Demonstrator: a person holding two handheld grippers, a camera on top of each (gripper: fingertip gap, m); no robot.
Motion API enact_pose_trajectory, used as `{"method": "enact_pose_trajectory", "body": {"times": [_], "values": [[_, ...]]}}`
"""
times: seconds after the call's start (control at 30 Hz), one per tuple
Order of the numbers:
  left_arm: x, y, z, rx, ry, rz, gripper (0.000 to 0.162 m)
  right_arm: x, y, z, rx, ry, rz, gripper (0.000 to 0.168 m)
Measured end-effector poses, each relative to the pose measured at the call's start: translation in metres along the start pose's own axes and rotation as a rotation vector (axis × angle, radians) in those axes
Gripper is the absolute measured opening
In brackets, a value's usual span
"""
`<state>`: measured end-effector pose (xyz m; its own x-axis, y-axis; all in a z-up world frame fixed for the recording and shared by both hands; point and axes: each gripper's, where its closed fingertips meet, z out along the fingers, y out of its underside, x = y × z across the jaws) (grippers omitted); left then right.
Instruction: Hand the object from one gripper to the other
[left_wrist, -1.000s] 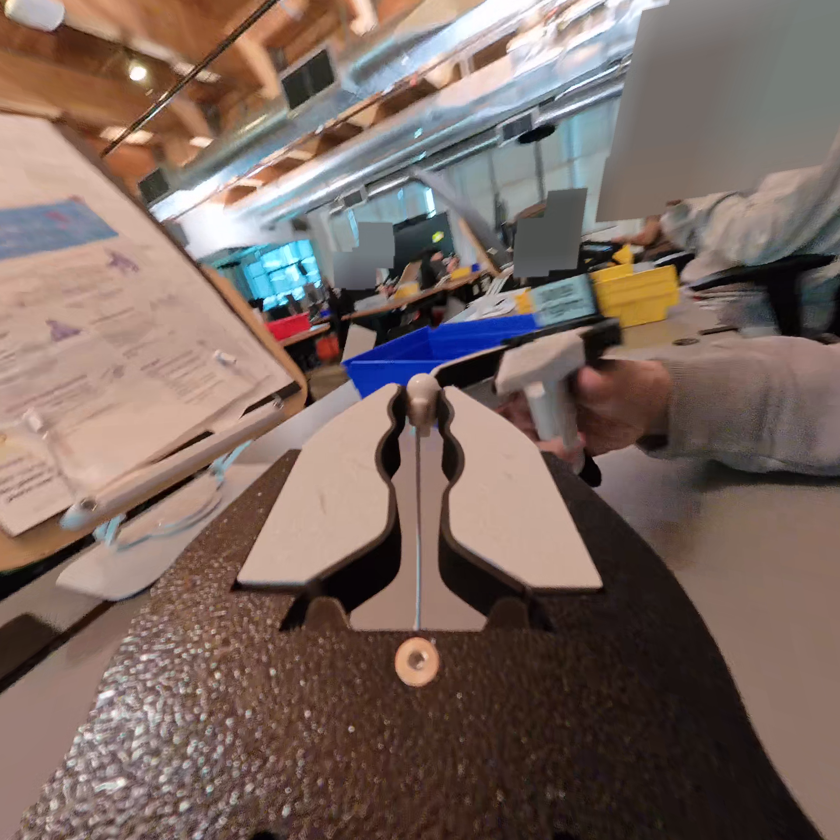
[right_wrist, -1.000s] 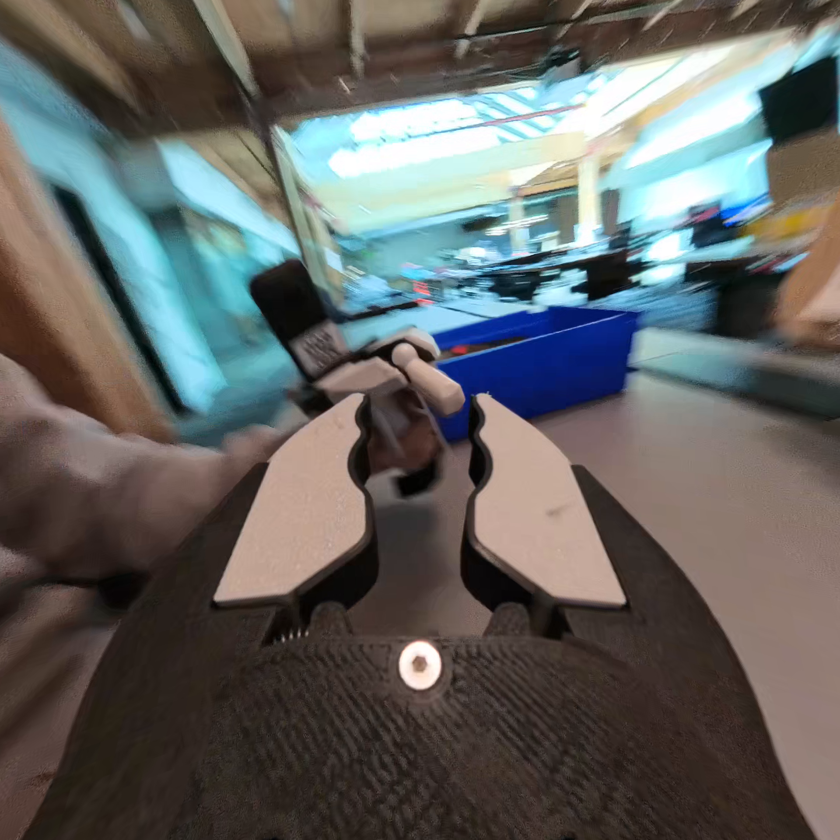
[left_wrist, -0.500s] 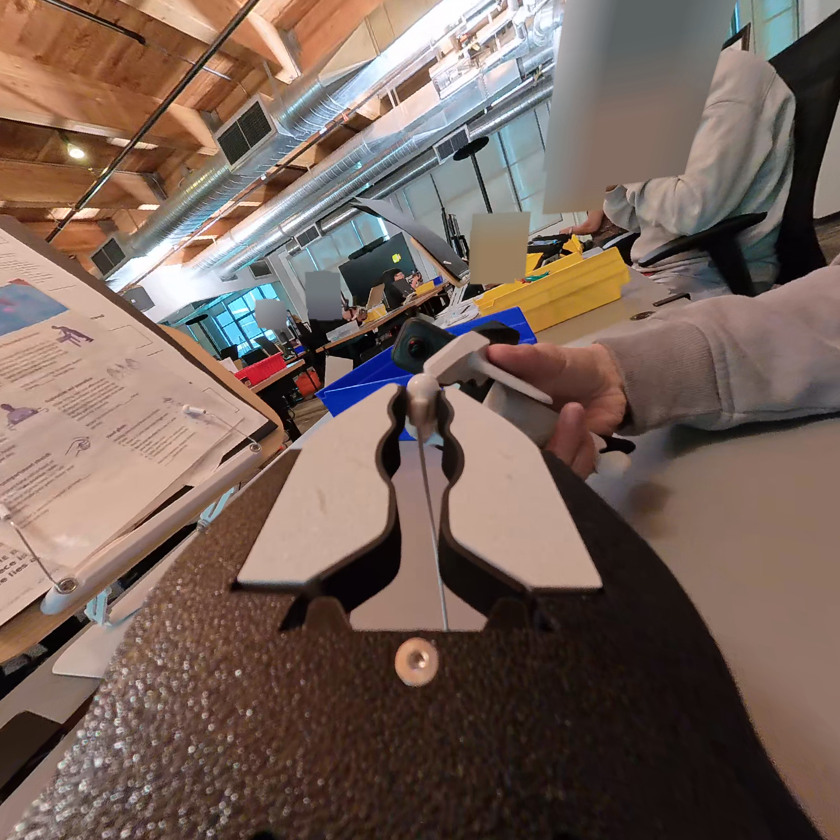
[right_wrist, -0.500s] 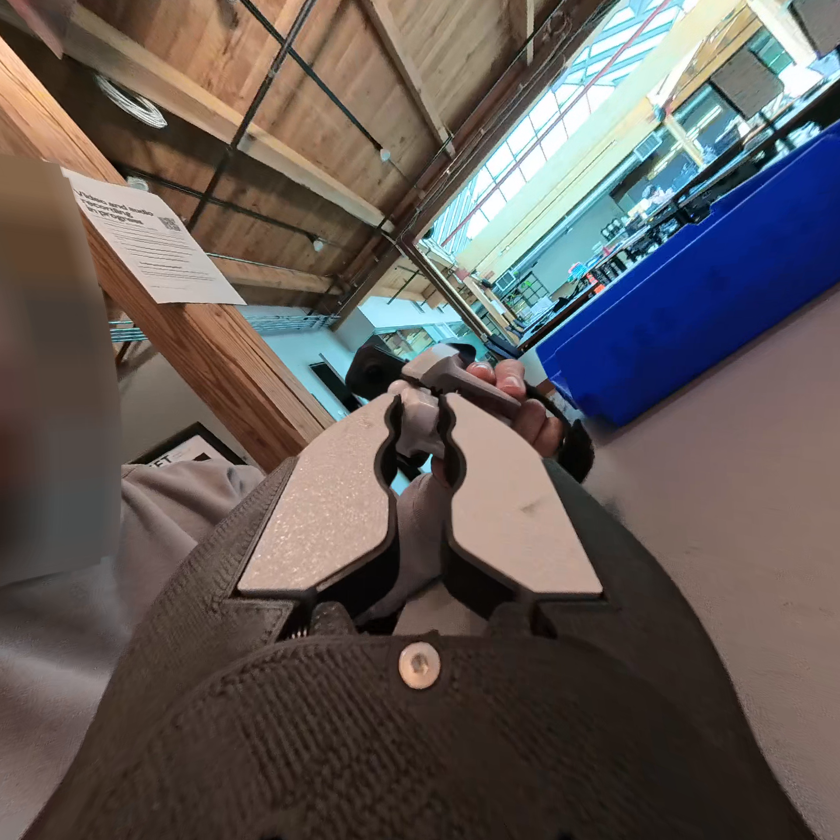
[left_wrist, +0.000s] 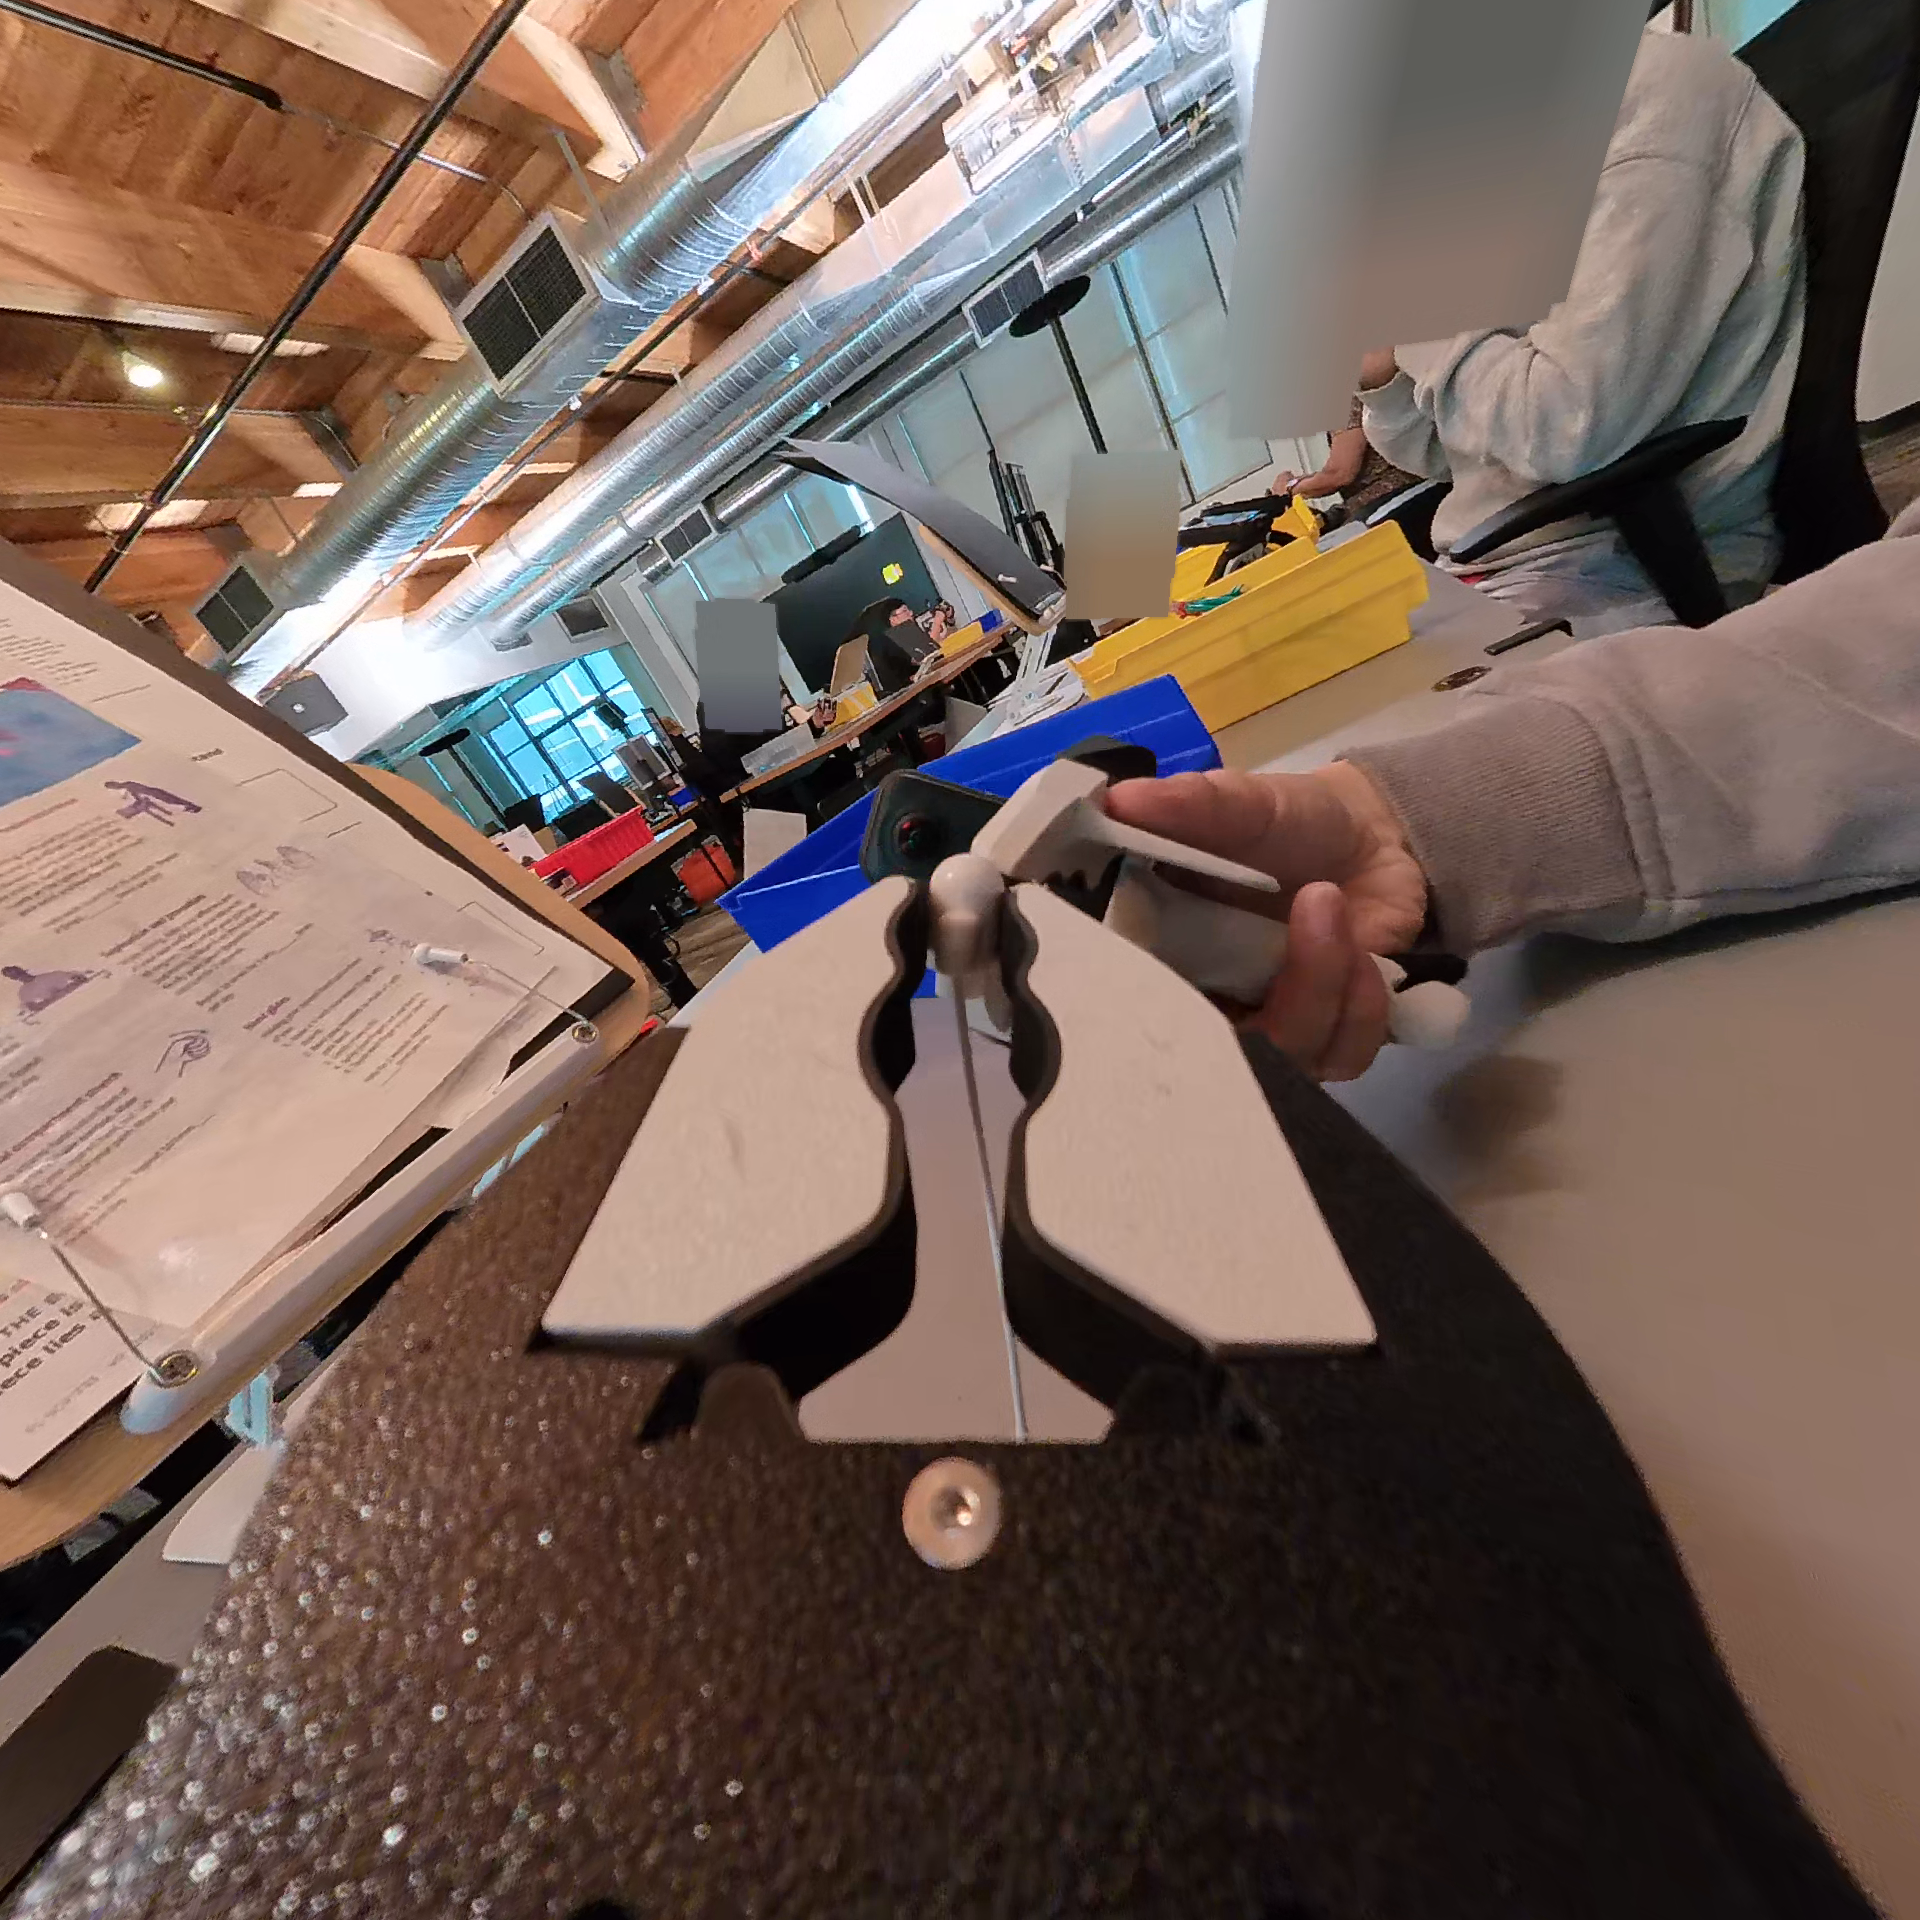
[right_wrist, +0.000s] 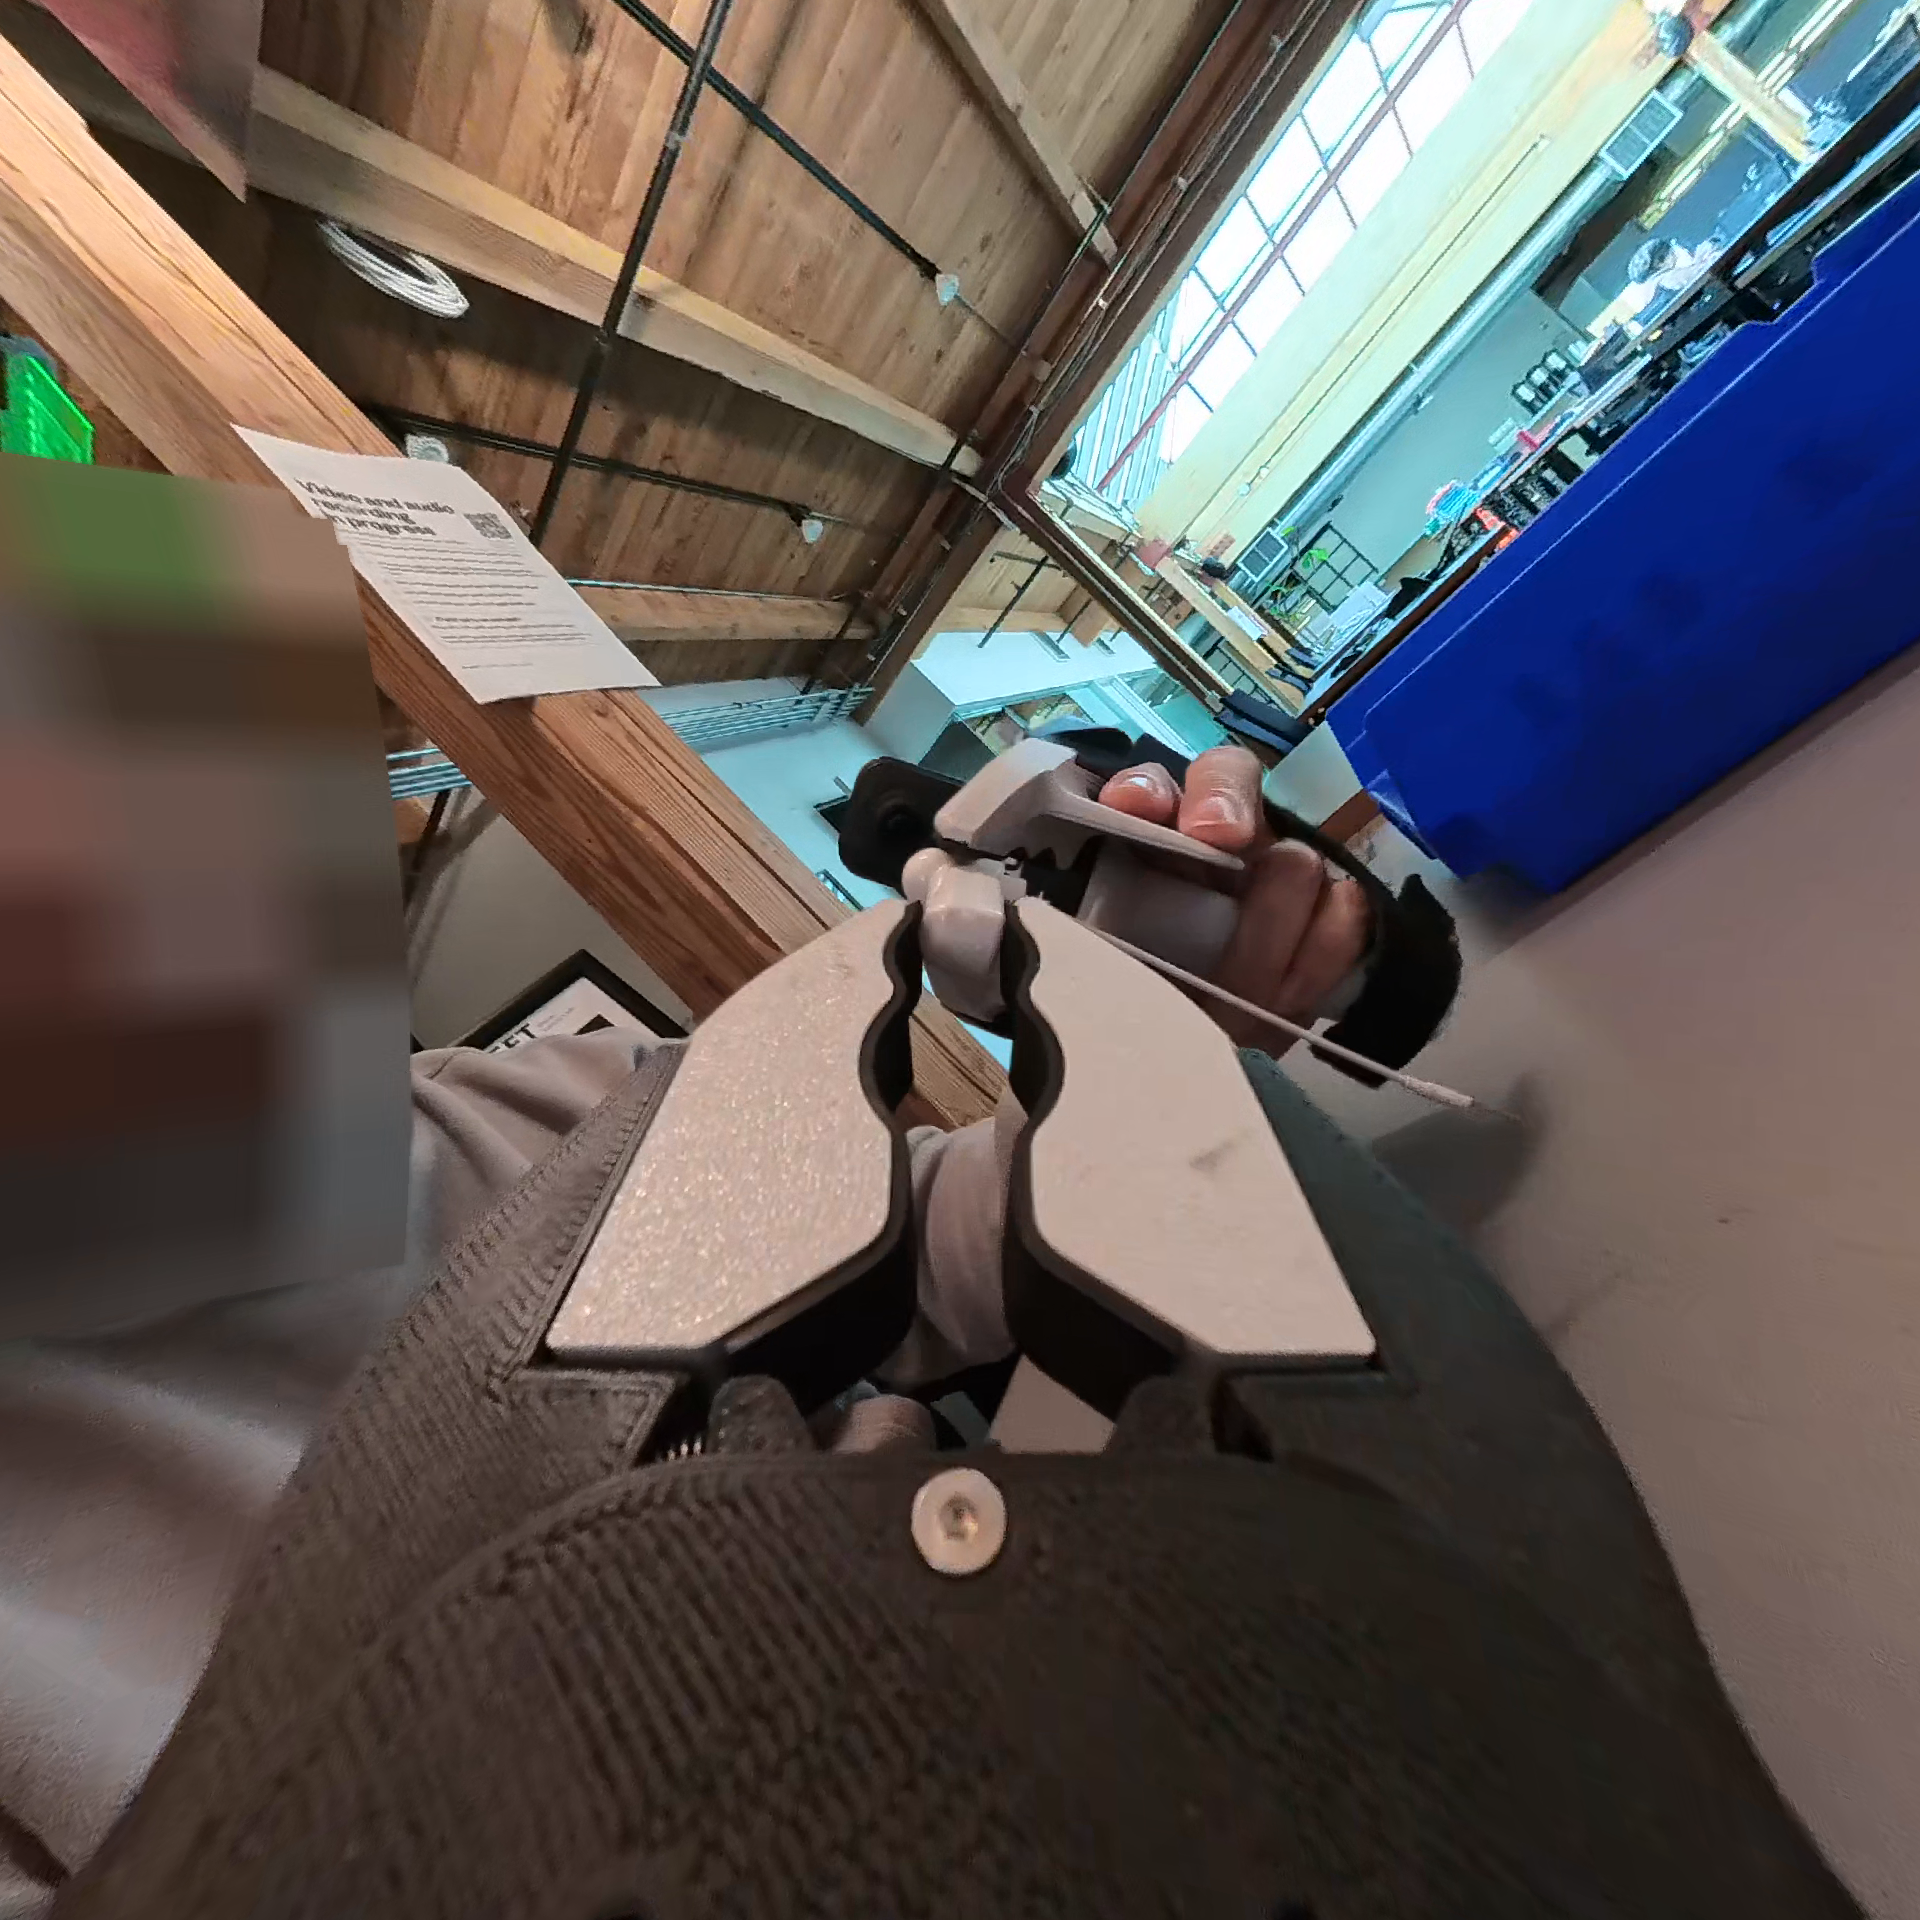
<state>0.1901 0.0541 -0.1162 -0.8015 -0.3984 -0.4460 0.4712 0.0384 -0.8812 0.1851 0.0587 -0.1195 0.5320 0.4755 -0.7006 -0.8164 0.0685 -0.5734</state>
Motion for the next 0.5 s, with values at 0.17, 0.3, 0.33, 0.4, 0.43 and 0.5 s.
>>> {"method": "enact_pose_trajectory", "body": {"times": [0.17,0.3,0.33,0.4,0.43,0.5], "values": [[-0.017,0.007,-0.001,-0.024,-0.111,-0.137,0.022,0.004,-0.021,-0.006,0.066,0.198,-0.428,0.014],[-0.035,0.019,-0.007,-0.031,-0.163,-0.486,0.033,-0.004,-0.046,-0.021,0.152,0.480,-1.034,0.014],[-0.036,0.025,-0.006,-0.038,-0.145,-0.596,0.038,-0.004,-0.049,-0.024,0.142,0.553,-1.161,0.014],[-0.032,0.039,-0.003,-0.082,-0.098,-0.782,0.050,-0.001,-0.046,-0.023,0.062,0.662,-1.383,0.014],[-0.028,0.044,-0.001,-0.099,-0.064,-0.853,0.058,0.001,-0.044,-0.022,0.007,0.716,-1.500,0.014],[-0.016,0.046,0.004,-0.097,0.025,-0.983,0.060,0.009,-0.035,-0.017,-0.137,0.799,-1.722,0.014]]}}
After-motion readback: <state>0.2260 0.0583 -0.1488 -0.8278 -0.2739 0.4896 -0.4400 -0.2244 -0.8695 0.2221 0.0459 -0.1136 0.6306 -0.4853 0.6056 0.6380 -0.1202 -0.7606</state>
